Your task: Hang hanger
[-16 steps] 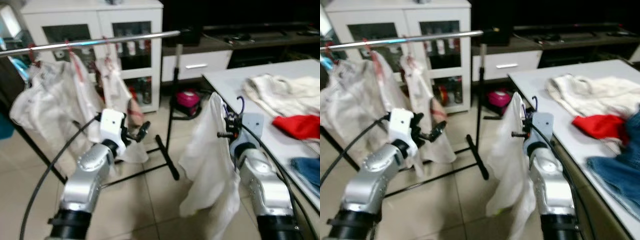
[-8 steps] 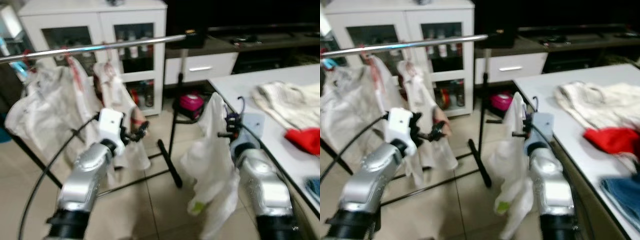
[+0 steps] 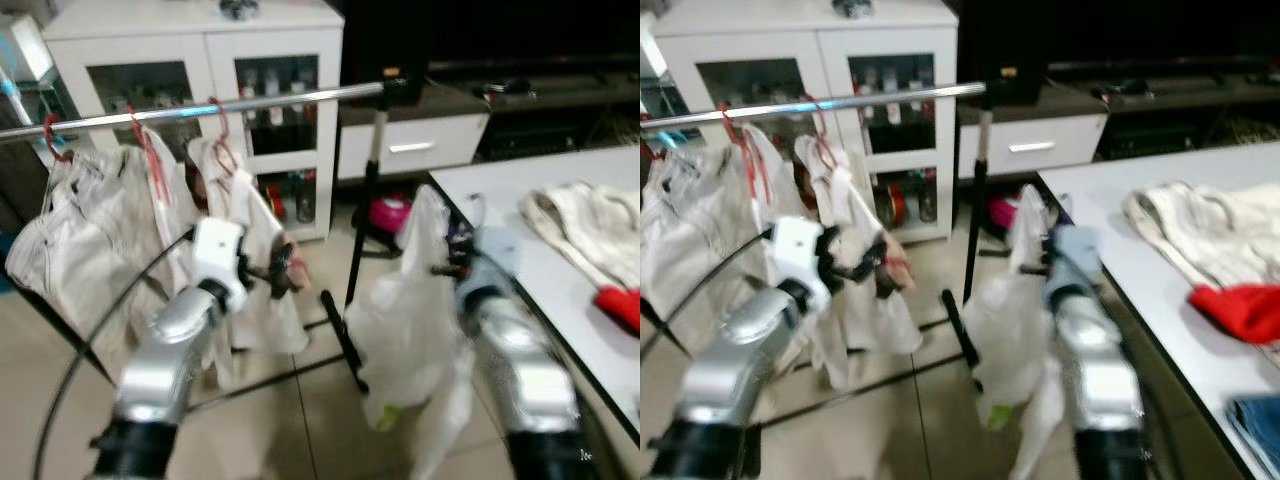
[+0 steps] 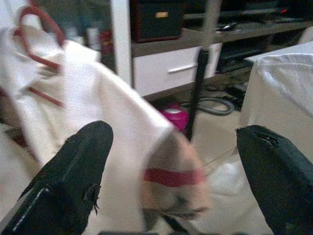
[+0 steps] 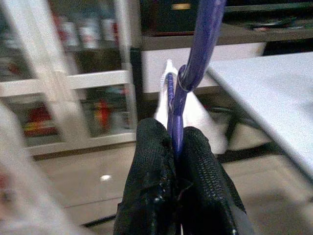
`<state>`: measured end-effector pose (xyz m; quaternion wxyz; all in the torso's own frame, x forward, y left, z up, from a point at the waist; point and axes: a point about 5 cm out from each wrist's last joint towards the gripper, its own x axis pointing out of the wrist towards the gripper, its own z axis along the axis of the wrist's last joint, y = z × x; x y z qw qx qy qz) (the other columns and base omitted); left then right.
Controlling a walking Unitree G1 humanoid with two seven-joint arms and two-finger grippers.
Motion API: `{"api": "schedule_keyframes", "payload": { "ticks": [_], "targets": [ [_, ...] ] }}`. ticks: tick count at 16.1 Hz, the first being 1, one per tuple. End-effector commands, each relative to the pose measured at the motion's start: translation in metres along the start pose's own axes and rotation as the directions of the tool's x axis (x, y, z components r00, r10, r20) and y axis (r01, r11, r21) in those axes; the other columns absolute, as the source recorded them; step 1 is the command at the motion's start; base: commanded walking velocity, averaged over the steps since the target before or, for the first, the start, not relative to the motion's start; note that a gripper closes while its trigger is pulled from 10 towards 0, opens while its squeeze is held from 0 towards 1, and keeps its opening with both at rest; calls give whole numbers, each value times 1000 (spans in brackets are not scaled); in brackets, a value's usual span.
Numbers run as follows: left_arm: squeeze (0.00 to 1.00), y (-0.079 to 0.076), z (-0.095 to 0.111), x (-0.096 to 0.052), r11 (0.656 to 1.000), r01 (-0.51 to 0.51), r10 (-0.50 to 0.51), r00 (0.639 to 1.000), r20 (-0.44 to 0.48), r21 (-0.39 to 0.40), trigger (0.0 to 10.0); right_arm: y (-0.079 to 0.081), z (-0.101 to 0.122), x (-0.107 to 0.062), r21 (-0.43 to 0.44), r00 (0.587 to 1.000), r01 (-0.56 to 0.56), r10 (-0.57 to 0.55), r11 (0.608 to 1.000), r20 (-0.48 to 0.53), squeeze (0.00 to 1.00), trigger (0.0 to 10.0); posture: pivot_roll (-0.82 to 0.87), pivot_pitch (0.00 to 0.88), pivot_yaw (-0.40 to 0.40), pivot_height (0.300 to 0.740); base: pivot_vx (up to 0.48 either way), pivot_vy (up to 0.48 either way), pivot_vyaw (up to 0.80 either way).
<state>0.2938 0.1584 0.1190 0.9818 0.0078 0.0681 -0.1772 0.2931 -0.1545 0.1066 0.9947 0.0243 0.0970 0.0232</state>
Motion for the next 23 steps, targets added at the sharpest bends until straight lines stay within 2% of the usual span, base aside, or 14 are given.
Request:
{"api": "schedule_keyframes", "payload": {
  "ticks": [1, 7, 10, 12, 20, 23],
  "targets": [
    [616, -6, 5, 3, 1000, 21, -21, 1000, 18, 3, 10000, -10, 9, 0, -21, 999, 30, -29, 999, 39, 0, 10000, -39, 0, -9, 740, 337, 0, 0],
    [616, -7, 5, 4, 1000, 22, -22, 1000, 18, 3, 10000, -9, 9, 0, -37, 999, 23, -22, 999, 40, 0, 10000, -42, 0, -9, 740, 338, 0, 0],
    [616, -7, 5, 5, 1000, 24, -24, 1000, 19, 2, 10000, -8, 10, 0, -147, 1000, 7, -3, 989, 31, 0, 10000, -45, 0, -10, 740, 340, 0, 267],
    [616, -8, 5, 5, 1000, 25, -25, 999, 20, 2, 10000, -7, 10, 1, -132, 999, 2, 2, 991, 33, 0, 10000, -45, 0, -12, 740, 341, 0, 800],
    [616, -9, 4, 5, 1000, 26, -26, 999, 22, 4, 10000, -6, 9, 1, -126, 999, -27, 31, 992, 28, 0, 10000, -42, 0, -28, 740, 340, 0, 0],
    [616, -10, 4, 4, 1000, 28, -29, 999, 28, 13, 10000, 3, 8, 0, -221, 992, -119, 124, 968, 8, 0, 10000, -37, 0, -36, 740, 339, 0, 533]
  ]
}}
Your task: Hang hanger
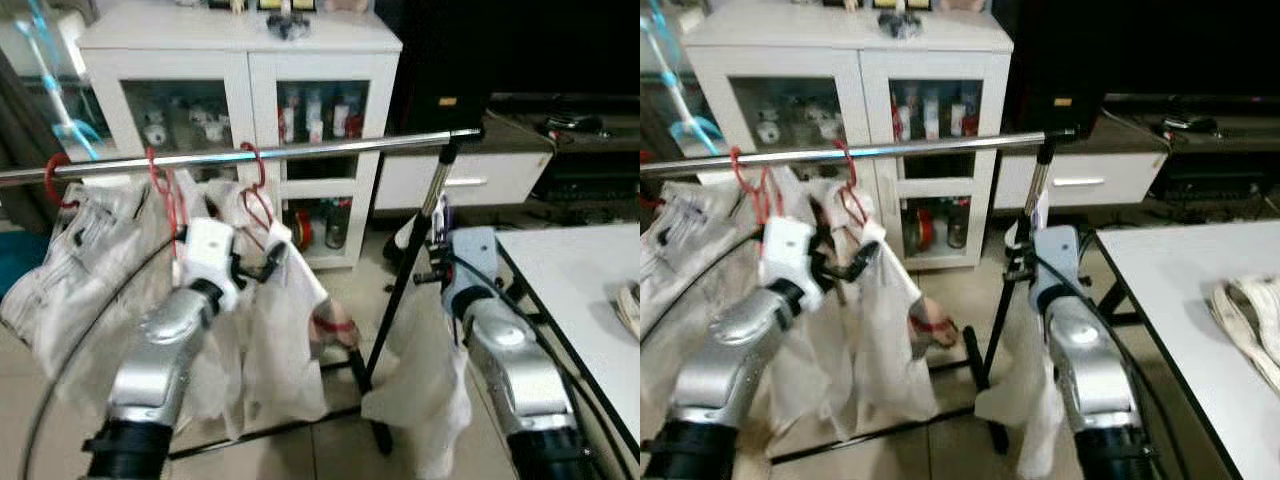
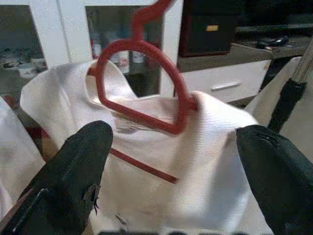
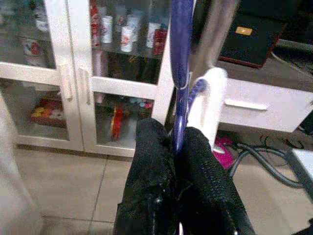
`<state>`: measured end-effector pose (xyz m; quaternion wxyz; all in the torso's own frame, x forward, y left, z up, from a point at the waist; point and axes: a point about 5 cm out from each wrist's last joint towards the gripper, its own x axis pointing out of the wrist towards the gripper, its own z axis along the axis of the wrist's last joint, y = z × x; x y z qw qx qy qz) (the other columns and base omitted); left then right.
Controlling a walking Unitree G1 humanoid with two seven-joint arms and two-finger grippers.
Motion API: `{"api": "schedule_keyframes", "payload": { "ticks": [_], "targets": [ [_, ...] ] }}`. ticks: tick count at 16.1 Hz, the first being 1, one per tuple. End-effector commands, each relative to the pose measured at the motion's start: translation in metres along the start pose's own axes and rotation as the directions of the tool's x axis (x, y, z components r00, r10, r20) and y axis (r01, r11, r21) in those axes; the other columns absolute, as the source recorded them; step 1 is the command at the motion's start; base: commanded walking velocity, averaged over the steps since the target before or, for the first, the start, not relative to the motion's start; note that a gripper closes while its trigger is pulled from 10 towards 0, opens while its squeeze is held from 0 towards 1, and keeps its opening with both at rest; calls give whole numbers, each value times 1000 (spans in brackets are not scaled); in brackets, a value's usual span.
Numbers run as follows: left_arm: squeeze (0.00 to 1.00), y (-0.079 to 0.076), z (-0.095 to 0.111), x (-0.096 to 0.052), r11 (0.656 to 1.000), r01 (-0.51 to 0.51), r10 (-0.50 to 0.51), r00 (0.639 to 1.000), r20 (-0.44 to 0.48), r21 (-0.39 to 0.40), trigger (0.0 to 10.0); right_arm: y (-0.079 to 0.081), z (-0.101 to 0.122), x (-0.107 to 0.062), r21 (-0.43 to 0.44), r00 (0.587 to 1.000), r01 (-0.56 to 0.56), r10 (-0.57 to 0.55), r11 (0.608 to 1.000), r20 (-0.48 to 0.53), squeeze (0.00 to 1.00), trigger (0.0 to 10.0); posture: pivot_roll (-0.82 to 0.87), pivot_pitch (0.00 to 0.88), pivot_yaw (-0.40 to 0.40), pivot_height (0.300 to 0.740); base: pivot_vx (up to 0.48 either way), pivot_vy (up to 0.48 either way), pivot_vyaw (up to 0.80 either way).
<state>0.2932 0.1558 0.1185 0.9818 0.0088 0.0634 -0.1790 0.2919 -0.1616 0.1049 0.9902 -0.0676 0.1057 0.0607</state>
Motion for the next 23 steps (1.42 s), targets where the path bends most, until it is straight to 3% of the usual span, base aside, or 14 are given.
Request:
{"api": "schedule_keyframes", "payload": {
  "ticks": [1, 4, 10, 11, 12, 14, 16, 19, 23],
  "targets": [
    [616, -8, 5, 3, 999, 28, -29, 999, 20, 17, 10000, 8, 10, 0, -43, 997, -69, 70, 997, 40, 0, 10000, -34, 0, -40, 740, 341, 0, 800],
    [588, -9, 6, 1, 999, 38, -39, 999, 33, 32, 10000, -2, 2, -2, -2, 999, -41, 41, 999, 10, 0, 10000, -32, 0, -44, 740, 214, 0, 0],
    [557, -10, 6, -1, 999, 47, -48, 998, 47, 24, 10000, -35, -11, -12, -122, 998, -7, -1, 992, -69, 0, 10000, -40, 0, -40, 740, 0, 0, 0],
    [561, -11, 7, -1, 998, 54, -56, 997, 48, 28, 10000, -44, -16, -17, -184, 993, -52, 32, 982, -110, 0, 10000, -43, 0, -37, 740, 0, 0, 0],
    [557, -12, 7, 0, 997, 64, -66, 997, 47, 31, 10000, -54, -18, -29, -284, 976, -181, 135, 942, -172, 0, 10000, -47, 0, -33, 740, 0, 0, 0],
    [553, -12, 7, 0, 997, 70, -71, 996, 46, 30, 10000, -57, -14, -39, -311, 955, -281, 232, 908, -188, 0, 10000, -48, 0, -30, 740, 0, 0, 0],
    [549, -11, 7, 0, 997, 75, -76, 996, 46, 32, 10000, -58, 4, -48, -287, 932, -362, 340, 887, -124, 0, 10000, -47, 0, -28, 740, 0, 0, 0],
    [553, -10, 8, -1, 996, 80, -82, 996, 48, 36, 10000, -46, 24, -47, -283, 905, -419, 422, 863, -53, 0, 10000, -44, 0, -27, 740, 0, 0, 0],
    [553, -11, 9, -2, 995, 89, -92, 994, 54, 47, 10000, -29, 46, -27, -233, 936, -314, 341, 920, 83, 0, 10000, -34, 0, -32, 740, 0, 0, 0]
  ]
}}
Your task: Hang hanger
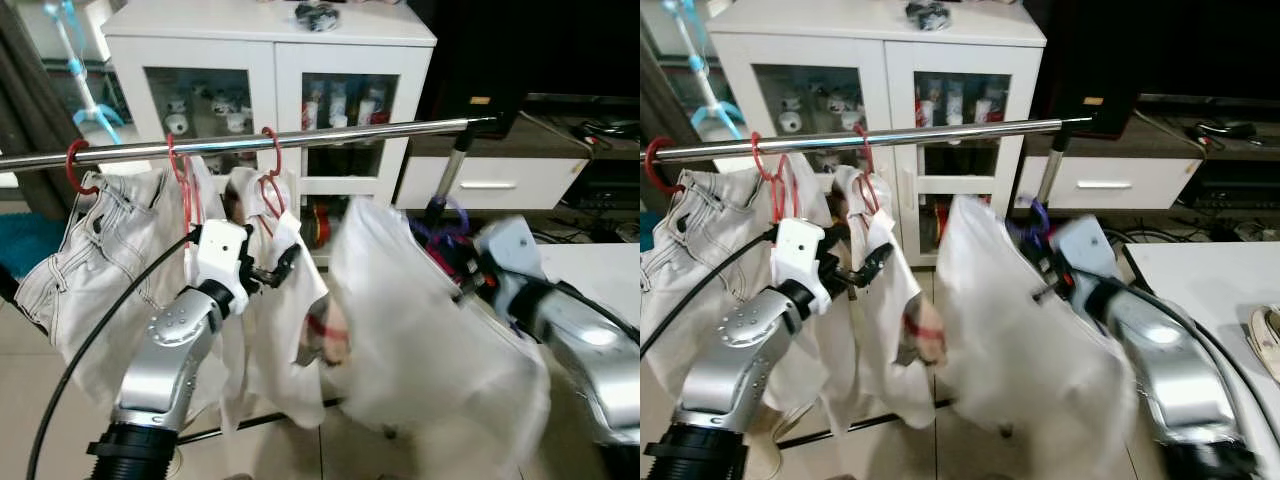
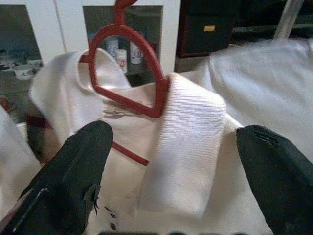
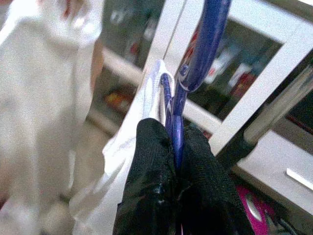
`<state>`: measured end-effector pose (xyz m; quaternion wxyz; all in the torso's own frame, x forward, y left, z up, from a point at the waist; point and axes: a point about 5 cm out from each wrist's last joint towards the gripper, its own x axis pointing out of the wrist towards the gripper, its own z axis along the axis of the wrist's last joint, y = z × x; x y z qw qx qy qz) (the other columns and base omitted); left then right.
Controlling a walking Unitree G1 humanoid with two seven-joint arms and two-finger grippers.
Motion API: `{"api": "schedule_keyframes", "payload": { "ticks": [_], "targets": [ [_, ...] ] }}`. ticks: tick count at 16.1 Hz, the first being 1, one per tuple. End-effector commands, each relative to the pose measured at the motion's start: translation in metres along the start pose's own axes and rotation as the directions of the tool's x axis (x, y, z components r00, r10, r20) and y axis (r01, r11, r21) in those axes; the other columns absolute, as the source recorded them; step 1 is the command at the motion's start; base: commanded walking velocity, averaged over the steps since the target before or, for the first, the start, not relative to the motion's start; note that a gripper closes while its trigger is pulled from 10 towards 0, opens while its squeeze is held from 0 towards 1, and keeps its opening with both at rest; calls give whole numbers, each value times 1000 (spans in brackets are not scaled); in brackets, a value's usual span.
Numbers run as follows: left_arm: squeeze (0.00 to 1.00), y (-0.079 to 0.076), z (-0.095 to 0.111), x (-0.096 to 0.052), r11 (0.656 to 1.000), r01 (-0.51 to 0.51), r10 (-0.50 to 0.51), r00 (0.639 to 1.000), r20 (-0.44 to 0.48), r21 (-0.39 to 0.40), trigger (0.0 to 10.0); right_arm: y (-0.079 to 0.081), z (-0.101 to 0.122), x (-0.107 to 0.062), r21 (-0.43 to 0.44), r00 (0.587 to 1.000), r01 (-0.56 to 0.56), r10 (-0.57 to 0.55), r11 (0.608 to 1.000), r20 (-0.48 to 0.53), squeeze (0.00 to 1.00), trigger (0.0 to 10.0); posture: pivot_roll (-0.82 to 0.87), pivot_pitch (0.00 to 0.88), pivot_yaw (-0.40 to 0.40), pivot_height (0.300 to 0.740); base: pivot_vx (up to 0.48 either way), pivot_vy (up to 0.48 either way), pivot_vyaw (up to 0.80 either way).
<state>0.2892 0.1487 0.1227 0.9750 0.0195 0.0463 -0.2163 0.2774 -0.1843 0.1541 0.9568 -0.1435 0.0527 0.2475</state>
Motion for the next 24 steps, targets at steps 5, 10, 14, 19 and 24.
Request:
{"api": "schedule_keyframes", "payload": {
  "ticks": [5, 10, 14, 19, 24],
  "targets": [
    [549, -3, 6, 0, 1000, 20, -21, 999, 28, 16, 10000, 7, 39, 31, 96, 980, 100, -114, 990, 162, 0, 10000, -31, 0, -30, 740, 0, 0, 0],
    [553, -4, 7, 0, 1000, 22, -23, 999, 32, 19, 10000, -9, 48, 18, 221, 918, 248, -301, 943, 259, 0, 10000, -28, 0, -34, 740, 0, 0, 0],
    [553, -5, 11, 3, 998, 54, -56, 997, 56, 38, 10000, -5, 33, -15, 260, 896, 247, -322, 934, 305, 0, 10000, -32, 0, -25, 740, 0, 0, 0],
    [549, -4, 15, 5, 996, 80, -83, 994, 76, 39, 10000, 4, 28, -47, 220, 887, 233, -300, 947, 351, 0, 10000, -47, 0, 2, 740, 0, 0, 0],
    [545, -6, 16, 6, 994, 102, -106, 991, 77, 46, 10000, 24, -7, -45, 158, 979, 157, -175, 975, 107, 0, 10000, -48, 0, 8, 740, 0, 0, 0]
  ]
}}
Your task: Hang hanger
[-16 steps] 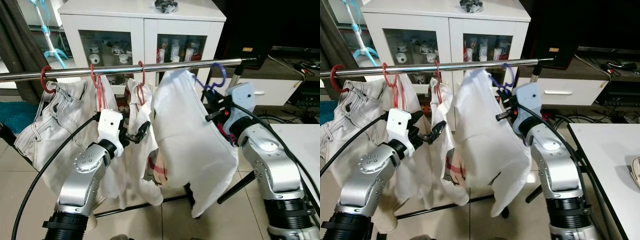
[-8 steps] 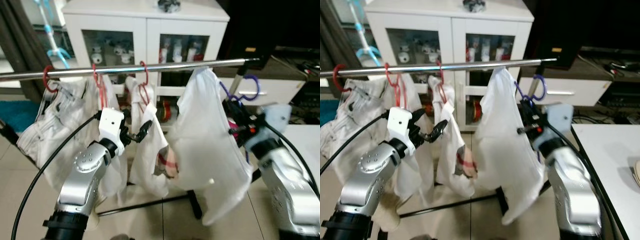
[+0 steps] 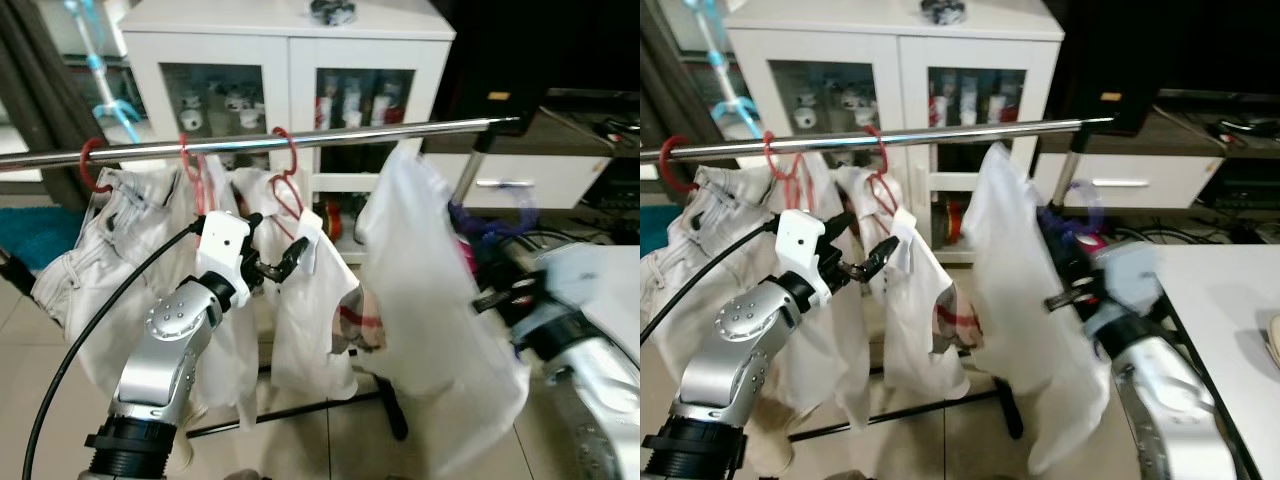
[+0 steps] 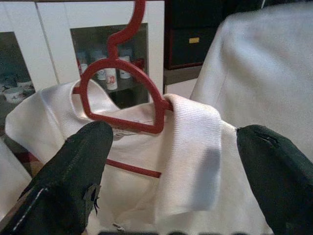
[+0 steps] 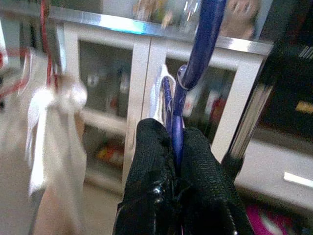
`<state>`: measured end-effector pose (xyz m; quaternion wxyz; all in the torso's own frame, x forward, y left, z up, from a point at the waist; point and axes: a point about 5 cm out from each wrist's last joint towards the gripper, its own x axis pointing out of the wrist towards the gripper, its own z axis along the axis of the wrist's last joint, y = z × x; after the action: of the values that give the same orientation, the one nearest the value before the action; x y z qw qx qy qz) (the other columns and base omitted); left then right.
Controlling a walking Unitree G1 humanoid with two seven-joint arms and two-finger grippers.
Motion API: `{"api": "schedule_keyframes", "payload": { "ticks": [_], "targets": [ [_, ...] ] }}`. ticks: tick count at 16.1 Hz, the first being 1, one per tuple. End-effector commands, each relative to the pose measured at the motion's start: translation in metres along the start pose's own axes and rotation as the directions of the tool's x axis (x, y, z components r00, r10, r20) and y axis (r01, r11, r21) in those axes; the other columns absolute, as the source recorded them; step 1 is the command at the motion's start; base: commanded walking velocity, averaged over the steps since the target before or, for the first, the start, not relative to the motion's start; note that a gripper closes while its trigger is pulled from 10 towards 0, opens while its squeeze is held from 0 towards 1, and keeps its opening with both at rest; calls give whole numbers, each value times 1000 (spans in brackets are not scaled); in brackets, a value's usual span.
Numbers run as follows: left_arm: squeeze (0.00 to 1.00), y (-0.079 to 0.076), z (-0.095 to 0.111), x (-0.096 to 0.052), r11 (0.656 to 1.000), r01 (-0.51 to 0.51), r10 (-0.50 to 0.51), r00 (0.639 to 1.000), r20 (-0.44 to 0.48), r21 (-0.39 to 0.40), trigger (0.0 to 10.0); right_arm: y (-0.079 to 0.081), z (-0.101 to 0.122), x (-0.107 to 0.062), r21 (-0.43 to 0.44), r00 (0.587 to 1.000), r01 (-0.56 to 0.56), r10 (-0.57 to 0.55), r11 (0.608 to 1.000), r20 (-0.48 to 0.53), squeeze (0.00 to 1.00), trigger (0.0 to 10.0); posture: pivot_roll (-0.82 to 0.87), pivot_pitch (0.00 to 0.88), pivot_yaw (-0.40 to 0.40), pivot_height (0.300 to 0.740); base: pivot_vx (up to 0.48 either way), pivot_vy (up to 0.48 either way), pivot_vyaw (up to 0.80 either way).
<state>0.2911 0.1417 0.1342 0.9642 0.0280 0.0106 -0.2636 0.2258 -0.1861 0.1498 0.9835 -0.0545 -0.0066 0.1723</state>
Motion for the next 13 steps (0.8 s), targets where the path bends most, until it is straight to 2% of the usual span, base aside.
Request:
{"api": "schedule_keyframes", "payload": {
  "ticks": [1, 4, 6, 7, 10, 13],
  "targets": [
    [553, 0, 4, 1, 1000, 9, -9, 1000, 16, 5, 10000, 4, -5, -2, -9, 999, -11, 11, 1000, -32, 0, 10000, -42, 0, 1, 740, 0, 0, 0],
    [549, -1, 3, 0, 1000, 12, -12, 1000, 16, 6, 10000, 3, -9, 2, 1, 998, 15, -15, 1000, -65, 0, 10000, -38, 0, -4, 740, 0, 0, 0],
    [549, -1, 2, -1, 1000, 13, -13, 1000, 11, 9, 10000, 5, -8, 19, -24, 997, 17, -19, 1000, -80, 0, 10000, -36, 0, -5, 740, 0, 0, 0],
    [549, -2, 2, -1, 1000, 15, -15, 1000, 6, 18, 10000, 6, -7, 29, -60, 995, 14, -20, 998, -95, 0, 10000, -34, 0, -8, 740, 0, 0, 0],
    [545, 0, 10, 0, 991, 42, -42, 999, -3, 124, 10000, 3, -9, 72, -177, 984, 40, -69, 983, -162, 0, 10000, -11, 0, -25, 740, 0, 0, 0],
    [541, -3, 19, -1, 987, 98, -98, 995, -12, 126, 10000, -1, -2, 104, -199, 981, 51, -86, 979, -171, 0, 10000, 1, 0, -29, 740, 0, 0, 0]
  ]
}}
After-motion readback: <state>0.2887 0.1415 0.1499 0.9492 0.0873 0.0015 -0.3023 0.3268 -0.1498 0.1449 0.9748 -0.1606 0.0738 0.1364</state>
